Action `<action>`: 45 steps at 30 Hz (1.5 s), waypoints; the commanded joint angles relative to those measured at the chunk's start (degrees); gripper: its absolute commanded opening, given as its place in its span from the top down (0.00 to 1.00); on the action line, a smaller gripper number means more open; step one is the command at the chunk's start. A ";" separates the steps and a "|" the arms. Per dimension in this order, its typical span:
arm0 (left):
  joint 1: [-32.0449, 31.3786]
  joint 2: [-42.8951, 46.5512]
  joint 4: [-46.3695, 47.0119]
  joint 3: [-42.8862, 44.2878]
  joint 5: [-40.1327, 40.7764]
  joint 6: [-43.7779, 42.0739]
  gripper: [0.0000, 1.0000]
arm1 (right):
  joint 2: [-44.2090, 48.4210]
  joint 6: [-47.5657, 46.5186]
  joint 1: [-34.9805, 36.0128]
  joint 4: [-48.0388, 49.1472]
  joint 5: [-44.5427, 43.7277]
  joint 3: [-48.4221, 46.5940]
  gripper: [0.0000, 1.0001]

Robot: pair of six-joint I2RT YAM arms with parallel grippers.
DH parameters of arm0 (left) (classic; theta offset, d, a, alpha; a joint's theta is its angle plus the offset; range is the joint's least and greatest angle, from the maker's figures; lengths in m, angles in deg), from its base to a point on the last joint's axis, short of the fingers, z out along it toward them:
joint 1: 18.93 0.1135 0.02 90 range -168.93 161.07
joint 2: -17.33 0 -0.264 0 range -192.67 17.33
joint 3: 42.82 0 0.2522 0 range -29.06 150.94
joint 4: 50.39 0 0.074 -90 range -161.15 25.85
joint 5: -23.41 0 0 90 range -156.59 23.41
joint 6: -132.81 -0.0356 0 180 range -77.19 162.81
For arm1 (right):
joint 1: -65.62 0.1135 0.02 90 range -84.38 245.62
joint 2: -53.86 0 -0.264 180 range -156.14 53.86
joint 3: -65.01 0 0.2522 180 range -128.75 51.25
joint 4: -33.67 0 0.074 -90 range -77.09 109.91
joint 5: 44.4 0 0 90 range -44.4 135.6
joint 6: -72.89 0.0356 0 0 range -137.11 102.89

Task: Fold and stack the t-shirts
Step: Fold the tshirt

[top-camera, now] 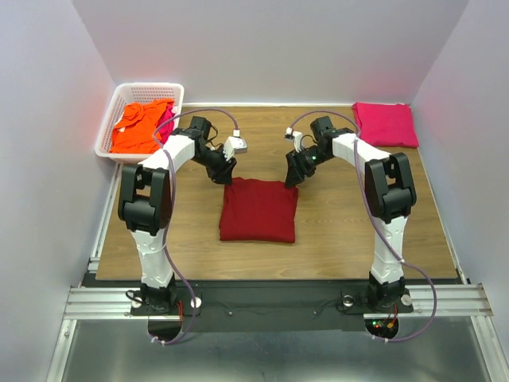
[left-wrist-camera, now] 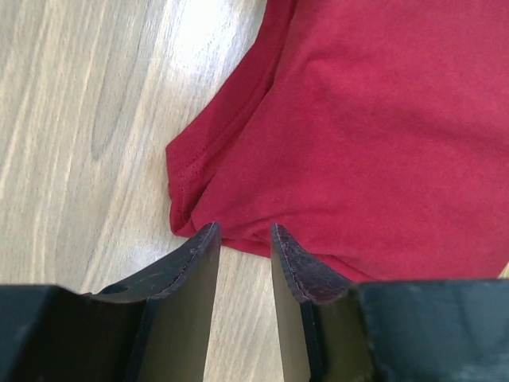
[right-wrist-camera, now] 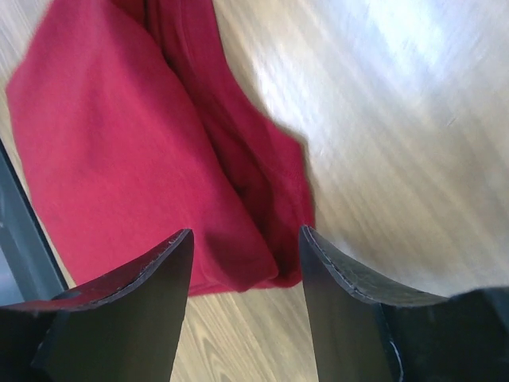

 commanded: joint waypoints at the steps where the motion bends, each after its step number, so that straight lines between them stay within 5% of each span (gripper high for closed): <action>1: 0.49 -0.67 -0.06 0.77 -0.90 0.50 0.57 | 3.38 -2.08 0.54 0.21 -0.25 3.59 0.39; 8: 0.49 -2.78 -0.24 2.18 -0.99 -0.55 0.57 | 4.71 -3.04 0.54 0.38 -1.21 6.59 0.41; 15: 0.49 -4.71 -0.32 4.02 -1.60 -1.43 0.57 | 3.47 -3.39 0.54 0.38 -1.66 4.83 0.59; 19: 0.49 -4.54 -0.59 4.20 -2.04 -2.05 0.67 | 3.91 -3.57 0.54 0.29 -1.66 4.83 0.73; 25: 0.93 -1.90 -2.17 4.20 -1.25 -3.28 1.00 | 5.58 -3.66 0.54 0.21 -2.36 5.53 0.97; 34: 2.33 0.74 -4.63 5.34 -0.02 -5.65 1.00 | 8.22 -3.83 0.45 0.03 -3.42 7.56 0.99; 37: 2.33 -0.49 -4.28 5.43 -0.28 -5.04 0.58 | 7.52 -3.31 0.45 -0.06 -3.24 6.94 0.99; 45: 0.84 -3.13 -1.56 6.13 -1.34 -2.93 0.48 | 5.76 -3.31 0.54 -0.06 -4.29 6.06 0.99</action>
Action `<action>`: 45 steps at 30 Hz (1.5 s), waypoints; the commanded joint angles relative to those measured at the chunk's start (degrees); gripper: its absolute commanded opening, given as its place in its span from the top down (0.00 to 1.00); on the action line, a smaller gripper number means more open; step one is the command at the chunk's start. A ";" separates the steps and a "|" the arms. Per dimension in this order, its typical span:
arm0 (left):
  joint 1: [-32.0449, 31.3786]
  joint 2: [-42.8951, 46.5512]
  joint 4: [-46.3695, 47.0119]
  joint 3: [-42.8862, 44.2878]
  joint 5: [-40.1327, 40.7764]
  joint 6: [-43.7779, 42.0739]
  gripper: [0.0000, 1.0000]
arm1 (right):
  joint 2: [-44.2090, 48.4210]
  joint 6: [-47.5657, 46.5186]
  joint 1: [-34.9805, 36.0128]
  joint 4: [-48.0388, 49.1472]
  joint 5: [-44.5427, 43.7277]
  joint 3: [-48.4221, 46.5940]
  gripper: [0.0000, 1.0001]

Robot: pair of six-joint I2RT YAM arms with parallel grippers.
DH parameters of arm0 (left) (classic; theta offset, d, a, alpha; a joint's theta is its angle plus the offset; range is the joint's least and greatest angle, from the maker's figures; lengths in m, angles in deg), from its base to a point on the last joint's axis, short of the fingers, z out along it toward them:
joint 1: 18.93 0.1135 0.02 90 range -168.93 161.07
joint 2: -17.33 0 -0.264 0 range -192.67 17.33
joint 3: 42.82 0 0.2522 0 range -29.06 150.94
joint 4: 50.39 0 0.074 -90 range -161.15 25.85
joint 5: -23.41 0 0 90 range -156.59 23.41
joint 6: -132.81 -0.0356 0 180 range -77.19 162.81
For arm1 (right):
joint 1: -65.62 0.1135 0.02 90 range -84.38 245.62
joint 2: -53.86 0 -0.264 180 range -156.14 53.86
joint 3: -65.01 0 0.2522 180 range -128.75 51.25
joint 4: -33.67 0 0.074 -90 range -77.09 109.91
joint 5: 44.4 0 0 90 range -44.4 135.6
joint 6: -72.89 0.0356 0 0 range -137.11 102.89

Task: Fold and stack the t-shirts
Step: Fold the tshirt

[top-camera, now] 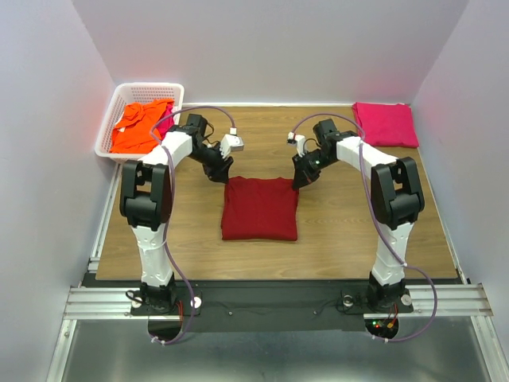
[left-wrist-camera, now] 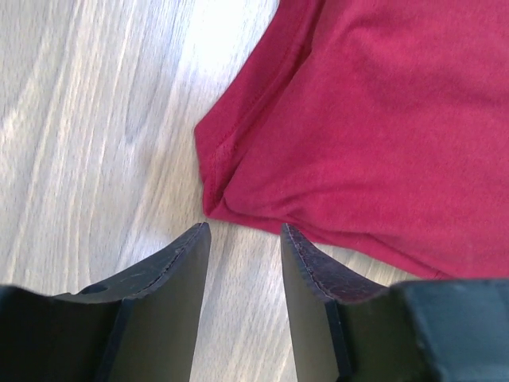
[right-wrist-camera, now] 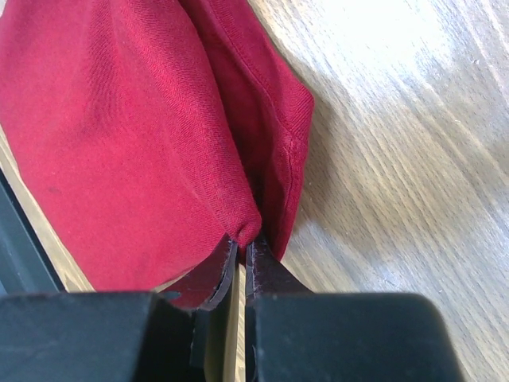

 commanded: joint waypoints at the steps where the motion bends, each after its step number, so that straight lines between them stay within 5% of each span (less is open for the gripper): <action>1: -1.24 -0.13 0.96 2.90 -1.99 0.74 0.48 | -0.08 -0.47 0.45 0.40 -0.90 -1.00 0.99; 14: -2.73 -4.27 1.49 3.34 -0.59 0.22 0.52 | -2.10 -0.47 0.54 0.40 -1.79 -2.84 1.00; 16: -2.64 -4.27 1.05 3.08 -0.32 -0.31 0.57 | -2.19 -0.64 0.54 0.40 -1.87 -2.67 0.99; 23: -2.64 -1.99 -0.53 3.69 -0.06 -0.75 1.00 | -1.75 -1.17 0.54 0.40 -2.49 -1.79 0.99; 35: -2.56 4.26 -5.11 5.27 6.52 -1.80 1.00 | -0.87 -2.49 0.45 0.40 -6.44 -1.09 0.99; 45: -2.56 -5.48 2.17 11.51 9.96 2.14 1.00 | -5.25 -4.60 0.45 0.49 -10.04 -4.86 0.99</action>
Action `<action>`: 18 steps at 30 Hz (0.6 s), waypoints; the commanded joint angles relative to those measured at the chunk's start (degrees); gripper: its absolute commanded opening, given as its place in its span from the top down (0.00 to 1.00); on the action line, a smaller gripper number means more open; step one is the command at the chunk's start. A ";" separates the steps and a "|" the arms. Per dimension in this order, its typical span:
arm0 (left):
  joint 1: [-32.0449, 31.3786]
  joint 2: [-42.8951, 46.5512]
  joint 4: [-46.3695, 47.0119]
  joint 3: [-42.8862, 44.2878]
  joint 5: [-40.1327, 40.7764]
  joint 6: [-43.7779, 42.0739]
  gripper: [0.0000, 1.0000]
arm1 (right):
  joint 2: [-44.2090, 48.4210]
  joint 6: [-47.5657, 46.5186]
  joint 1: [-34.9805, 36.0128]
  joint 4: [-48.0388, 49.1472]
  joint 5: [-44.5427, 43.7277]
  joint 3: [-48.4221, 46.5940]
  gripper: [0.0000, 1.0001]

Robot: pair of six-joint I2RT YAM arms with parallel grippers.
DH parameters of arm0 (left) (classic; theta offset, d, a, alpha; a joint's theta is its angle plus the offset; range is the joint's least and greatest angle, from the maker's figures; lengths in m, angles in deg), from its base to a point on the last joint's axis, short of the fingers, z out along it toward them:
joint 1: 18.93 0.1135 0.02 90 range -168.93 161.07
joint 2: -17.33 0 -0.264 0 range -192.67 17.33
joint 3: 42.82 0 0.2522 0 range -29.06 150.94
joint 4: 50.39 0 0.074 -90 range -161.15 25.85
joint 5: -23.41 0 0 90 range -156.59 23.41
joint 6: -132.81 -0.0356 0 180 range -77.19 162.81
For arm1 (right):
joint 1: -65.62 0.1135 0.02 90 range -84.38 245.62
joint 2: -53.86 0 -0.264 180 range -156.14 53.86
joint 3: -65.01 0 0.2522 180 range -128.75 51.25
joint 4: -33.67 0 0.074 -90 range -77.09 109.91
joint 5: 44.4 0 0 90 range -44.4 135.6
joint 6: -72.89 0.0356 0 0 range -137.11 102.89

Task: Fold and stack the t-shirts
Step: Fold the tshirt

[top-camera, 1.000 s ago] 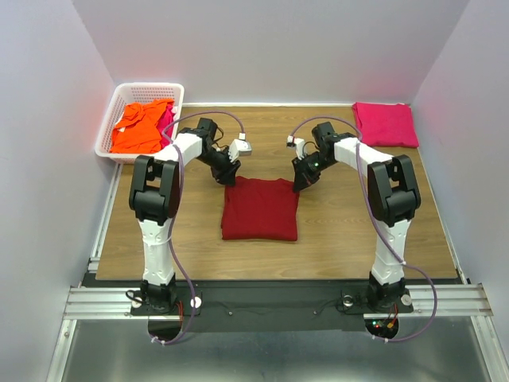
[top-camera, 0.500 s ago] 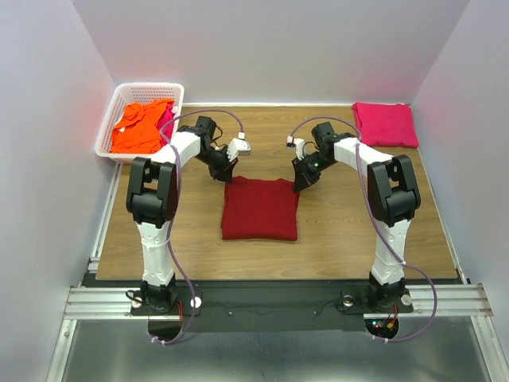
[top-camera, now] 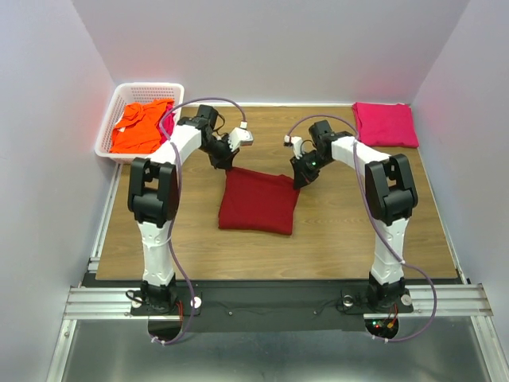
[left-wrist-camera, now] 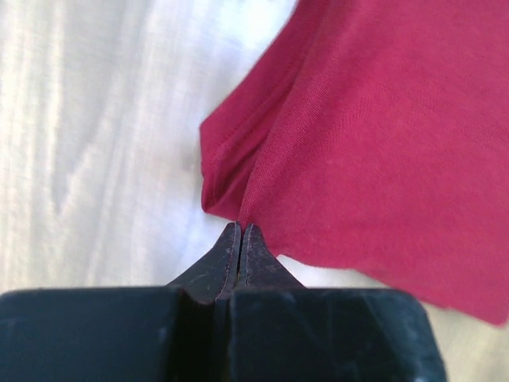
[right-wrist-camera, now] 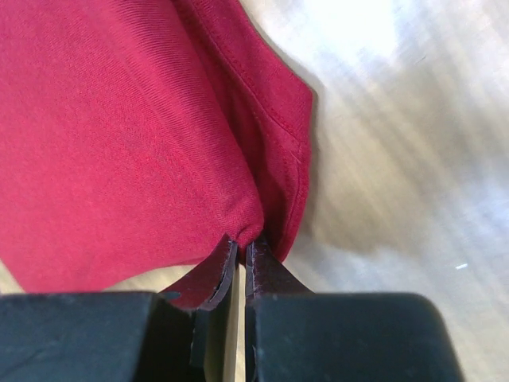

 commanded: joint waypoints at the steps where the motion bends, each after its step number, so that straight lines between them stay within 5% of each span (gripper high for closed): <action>1: 0.57 -4.10 4.79 4.39 3.12 2.32 1.00 | -2.33 -2.45 -0.14 0.27 -4.53 -3.88 0.99; 6: 0.66 -9.71 7.69 8.60 3.30 5.14 0.99 | -6.20 -2.98 -0.23 0.62 -7.88 -8.45 0.98; 10: 0.92 -13.41 7.62 16.05 3.47 7.42 0.86 | -9.01 -2.72 -0.58 1.59 -11.75 -12.74 0.91; 11: 1.53 -13.86 7.17 17.39 2.95 8.47 0.75 | -9.28 -2.02 -0.93 1.59 -12.71 -13.72 0.83; 13: 2.50 -13.25 6.64 20.11 2.33 9.97 0.68 | -8.67 -0.10 -1.28 1.50 -13.33 -16.18 0.73; 16: 5.13 -9.30 6.81 21.44 -3.09 14.71 0.48 | -5.69 4.29 -2.25 1.50 -13.60 -18.47 0.43; 18: 6.28 -6.49 7.52 20.74 -6.27 19.19 0.44 | -3.40 6.24 -2.77 1.59 -11.32 -19.09 0.29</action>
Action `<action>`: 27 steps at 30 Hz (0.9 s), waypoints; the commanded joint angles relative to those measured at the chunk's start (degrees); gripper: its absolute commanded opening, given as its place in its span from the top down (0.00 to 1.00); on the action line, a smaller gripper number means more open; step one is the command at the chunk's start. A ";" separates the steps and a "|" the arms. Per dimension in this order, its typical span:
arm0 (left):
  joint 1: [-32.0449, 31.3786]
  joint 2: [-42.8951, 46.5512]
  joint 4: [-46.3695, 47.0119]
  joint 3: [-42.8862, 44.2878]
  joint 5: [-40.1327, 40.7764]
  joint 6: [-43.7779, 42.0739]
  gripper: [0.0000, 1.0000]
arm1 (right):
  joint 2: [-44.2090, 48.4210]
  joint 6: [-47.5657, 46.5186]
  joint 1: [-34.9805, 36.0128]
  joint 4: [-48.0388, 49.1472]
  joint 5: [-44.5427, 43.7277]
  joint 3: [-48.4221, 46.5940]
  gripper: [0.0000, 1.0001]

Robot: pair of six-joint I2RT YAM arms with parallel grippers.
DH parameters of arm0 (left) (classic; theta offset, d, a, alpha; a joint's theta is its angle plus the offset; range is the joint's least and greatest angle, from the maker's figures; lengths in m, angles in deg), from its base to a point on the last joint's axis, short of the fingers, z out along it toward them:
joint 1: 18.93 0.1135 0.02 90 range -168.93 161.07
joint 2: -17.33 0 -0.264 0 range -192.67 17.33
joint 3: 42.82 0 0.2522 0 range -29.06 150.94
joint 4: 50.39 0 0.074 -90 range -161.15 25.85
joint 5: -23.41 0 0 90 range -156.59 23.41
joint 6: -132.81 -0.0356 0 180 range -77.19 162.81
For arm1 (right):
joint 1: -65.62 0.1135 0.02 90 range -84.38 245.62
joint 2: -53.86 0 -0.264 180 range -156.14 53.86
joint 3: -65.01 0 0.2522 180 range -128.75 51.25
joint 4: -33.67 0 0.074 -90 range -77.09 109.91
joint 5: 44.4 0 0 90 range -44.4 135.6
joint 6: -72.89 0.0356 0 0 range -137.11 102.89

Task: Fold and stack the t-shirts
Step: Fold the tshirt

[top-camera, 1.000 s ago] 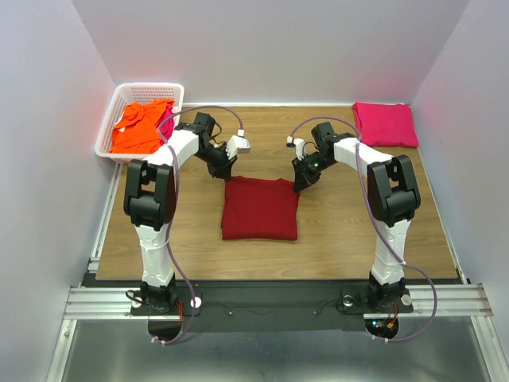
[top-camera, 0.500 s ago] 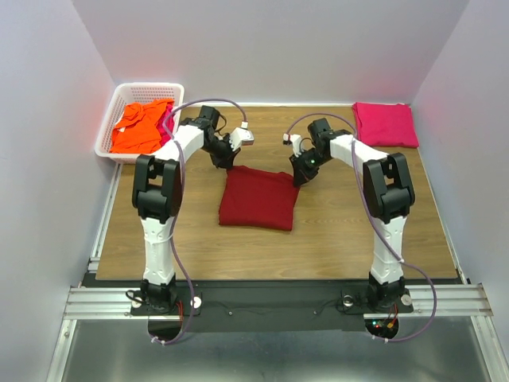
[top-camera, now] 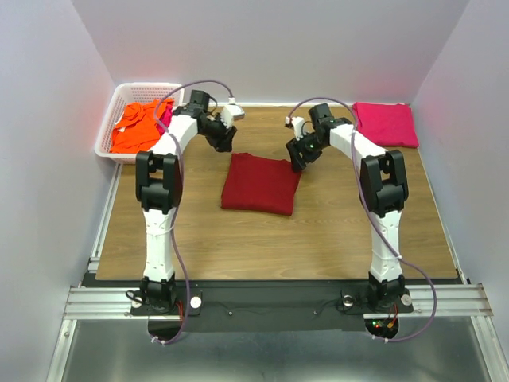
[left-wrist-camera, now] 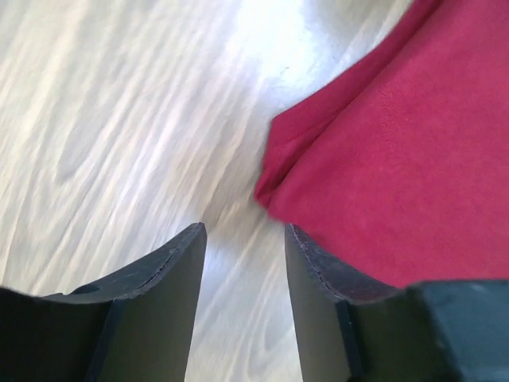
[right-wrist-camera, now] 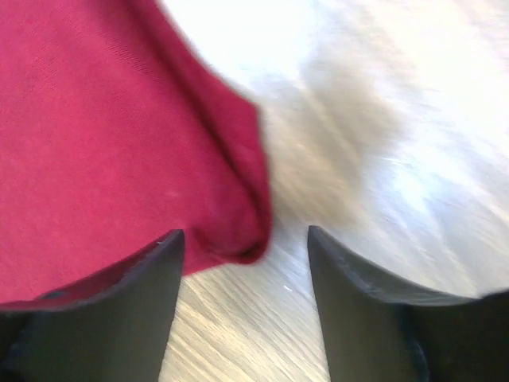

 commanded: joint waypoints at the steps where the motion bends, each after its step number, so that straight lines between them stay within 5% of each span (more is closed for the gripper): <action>1: 3.59 10.97 1.70 0.25 -9.72 8.92 0.44 | 6.39 6.69 -1.86 1.52 1.51 -3.53 0.23; 4: 3.69 16.26 7.57 -6.85 -15.01 17.97 0.44 | 8.07 13.97 -1.86 2.49 8.36 -3.62 0.24; 8: 2.81 18.03 19.80 -16.18 -25.02 36.77 0.48 | 8.70 29.23 -1.07 13.43 24.42 1.99 0.40; 13: 1.23 14.00 34.29 -22.61 -27.86 52.95 0.58 | 4.31 45.90 1.65 27.26 30.53 8.41 0.52; 27: 1.22 -3.50 39.86 -21.31 -16.17 60.62 0.71 | -7.91 33.88 -6.77 28.07 23.24 6.94 0.63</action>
